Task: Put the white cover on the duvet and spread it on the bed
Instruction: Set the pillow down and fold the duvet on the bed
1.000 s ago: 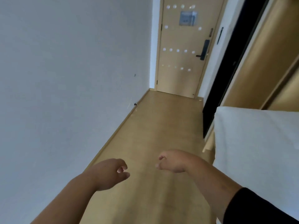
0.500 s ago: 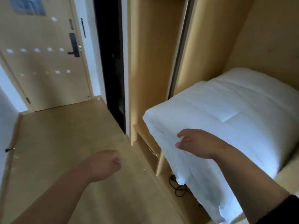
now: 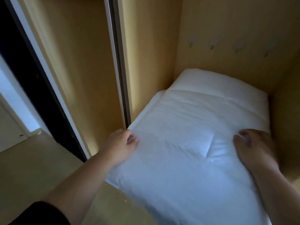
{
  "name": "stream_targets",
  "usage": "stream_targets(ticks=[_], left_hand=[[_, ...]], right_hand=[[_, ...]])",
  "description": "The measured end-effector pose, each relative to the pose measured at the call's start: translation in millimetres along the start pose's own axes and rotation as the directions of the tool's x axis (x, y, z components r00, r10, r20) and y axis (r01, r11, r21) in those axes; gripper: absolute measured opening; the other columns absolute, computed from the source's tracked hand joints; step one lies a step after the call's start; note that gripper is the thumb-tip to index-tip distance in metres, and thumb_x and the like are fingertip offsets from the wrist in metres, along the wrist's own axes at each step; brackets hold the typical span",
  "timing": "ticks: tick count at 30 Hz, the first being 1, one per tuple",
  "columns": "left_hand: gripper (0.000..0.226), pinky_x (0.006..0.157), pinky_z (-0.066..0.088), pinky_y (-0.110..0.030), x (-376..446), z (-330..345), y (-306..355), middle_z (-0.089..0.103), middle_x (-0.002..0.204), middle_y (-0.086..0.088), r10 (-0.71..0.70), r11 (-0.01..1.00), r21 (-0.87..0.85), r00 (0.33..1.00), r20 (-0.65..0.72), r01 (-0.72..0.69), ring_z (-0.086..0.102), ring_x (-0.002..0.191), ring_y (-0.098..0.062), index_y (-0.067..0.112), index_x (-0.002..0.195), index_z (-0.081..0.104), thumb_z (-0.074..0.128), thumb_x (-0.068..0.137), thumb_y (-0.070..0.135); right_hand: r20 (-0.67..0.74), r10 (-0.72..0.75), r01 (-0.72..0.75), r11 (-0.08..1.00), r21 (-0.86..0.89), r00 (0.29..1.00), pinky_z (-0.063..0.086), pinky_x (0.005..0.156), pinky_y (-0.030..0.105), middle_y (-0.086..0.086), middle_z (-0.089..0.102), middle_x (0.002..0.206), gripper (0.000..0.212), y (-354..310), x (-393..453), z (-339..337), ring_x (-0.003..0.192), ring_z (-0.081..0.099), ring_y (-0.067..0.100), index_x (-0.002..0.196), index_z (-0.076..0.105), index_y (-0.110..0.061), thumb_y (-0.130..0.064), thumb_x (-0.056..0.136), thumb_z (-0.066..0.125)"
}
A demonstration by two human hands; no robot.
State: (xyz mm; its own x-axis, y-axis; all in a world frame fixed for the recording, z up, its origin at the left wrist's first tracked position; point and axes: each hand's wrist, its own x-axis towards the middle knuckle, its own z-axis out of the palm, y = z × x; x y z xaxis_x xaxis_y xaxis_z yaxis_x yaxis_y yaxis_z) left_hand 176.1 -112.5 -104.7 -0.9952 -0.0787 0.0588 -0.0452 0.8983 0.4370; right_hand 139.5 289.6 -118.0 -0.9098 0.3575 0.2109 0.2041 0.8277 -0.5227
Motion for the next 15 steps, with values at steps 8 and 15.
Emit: stream_targets(ticks=[8, 15], left_hand=[[0.102, 0.106, 0.043, -0.04, 86, 58, -48, 0.057, 0.138, 0.005, -0.225, 0.807, -0.434, 0.888, 0.401, 0.4, 0.058, 0.121, -0.017, 0.023, 0.136, 0.055, 0.059, 0.061, 0.092], [0.083, 0.081, 0.053, -0.042, 102, 84, -73, 0.07, 0.106, -0.012, -0.149, 0.948, -0.287, 0.989, -0.014, 0.139, 0.066, 0.099, -0.034, 0.009, 0.108, 0.067, 0.077, 0.06, 0.075]], right_hand=[[-0.028, 0.187, -0.178, 0.965, 0.192, 0.982, 0.032, 0.114, 0.041, 0.006, 0.043, 0.147, 0.045, 18, 1, 15, 0.135, 0.04, 0.03, 0.135, 0.054, -0.026, -0.043, 0.095, 0.062], [-0.048, 0.492, -0.429, 0.799, 0.422, 0.869, 0.043, 0.098, 0.038, 0.0, 0.063, 0.13, 0.054, 34, -85, 33, 0.12, 0.057, 0.025, 0.137, 0.055, -0.025, -0.054, 0.092, 0.062]])
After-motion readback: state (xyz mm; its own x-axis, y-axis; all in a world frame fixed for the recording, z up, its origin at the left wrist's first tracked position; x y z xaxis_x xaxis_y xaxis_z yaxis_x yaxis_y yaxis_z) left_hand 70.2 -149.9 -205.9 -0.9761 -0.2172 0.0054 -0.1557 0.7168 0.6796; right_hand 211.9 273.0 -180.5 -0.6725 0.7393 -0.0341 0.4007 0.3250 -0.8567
